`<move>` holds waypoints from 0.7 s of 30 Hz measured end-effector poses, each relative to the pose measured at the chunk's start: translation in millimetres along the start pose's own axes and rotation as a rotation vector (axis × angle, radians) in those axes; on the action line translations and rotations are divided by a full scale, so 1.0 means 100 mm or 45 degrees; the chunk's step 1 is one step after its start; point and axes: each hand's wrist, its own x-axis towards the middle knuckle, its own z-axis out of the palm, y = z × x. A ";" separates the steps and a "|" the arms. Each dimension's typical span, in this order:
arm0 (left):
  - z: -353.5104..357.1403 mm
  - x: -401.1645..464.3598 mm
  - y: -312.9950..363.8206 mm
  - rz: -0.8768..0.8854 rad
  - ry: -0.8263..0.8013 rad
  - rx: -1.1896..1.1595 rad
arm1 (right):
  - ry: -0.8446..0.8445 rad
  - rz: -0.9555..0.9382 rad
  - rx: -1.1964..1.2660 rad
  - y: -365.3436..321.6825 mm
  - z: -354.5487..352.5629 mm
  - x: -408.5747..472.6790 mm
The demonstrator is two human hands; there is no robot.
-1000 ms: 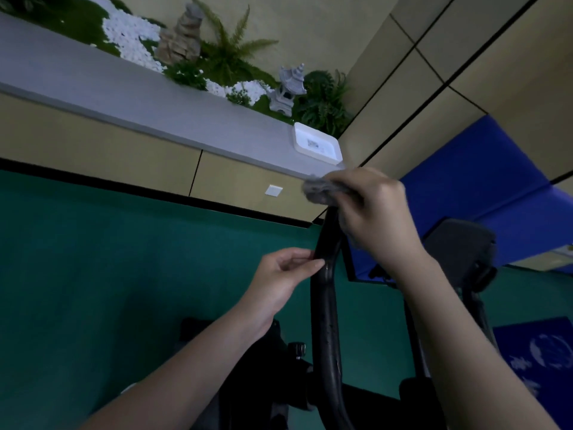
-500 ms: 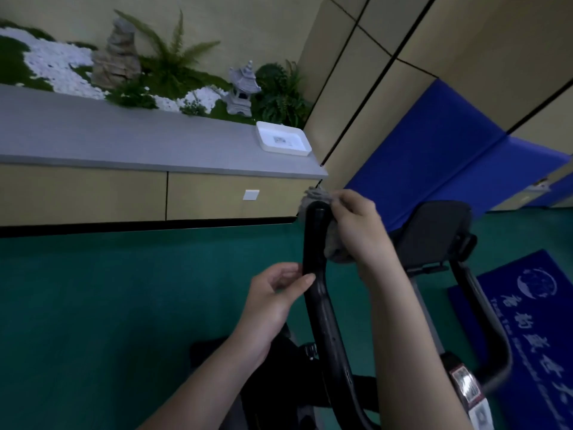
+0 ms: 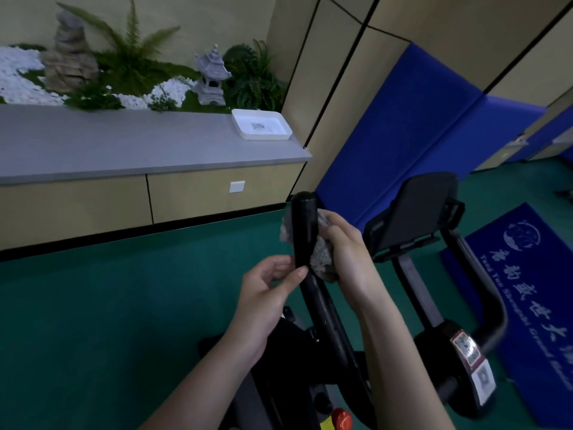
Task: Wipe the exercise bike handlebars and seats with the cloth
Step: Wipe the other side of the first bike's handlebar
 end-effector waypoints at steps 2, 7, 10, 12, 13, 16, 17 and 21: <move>-0.01 0.00 0.00 -0.005 -0.019 -0.008 | 0.012 -0.010 -0.140 0.08 -0.03 -0.09; -0.05 0.04 0.01 -0.042 -0.082 0.004 | 0.037 0.018 -0.195 0.21 -0.08 -0.24; -0.08 0.07 0.04 -0.050 -0.112 0.044 | 0.088 -0.042 -0.186 0.16 -0.03 -0.20; -0.11 0.09 0.08 -0.023 -0.129 0.110 | 0.084 -0.075 -0.251 0.16 -0.01 -0.25; -0.12 0.10 0.10 0.000 -0.135 0.138 | 0.078 -0.082 -0.296 0.18 -0.03 -0.30; -0.12 0.14 0.20 0.073 -0.174 0.212 | 0.115 -0.110 -0.446 0.22 -0.11 -0.52; -0.11 0.16 0.23 0.099 -0.190 0.245 | 0.143 -0.126 -0.469 0.23 -0.12 -0.58; -0.05 0.24 0.32 0.171 -0.230 0.300 | 0.321 -0.187 -0.379 0.29 -0.02 -0.69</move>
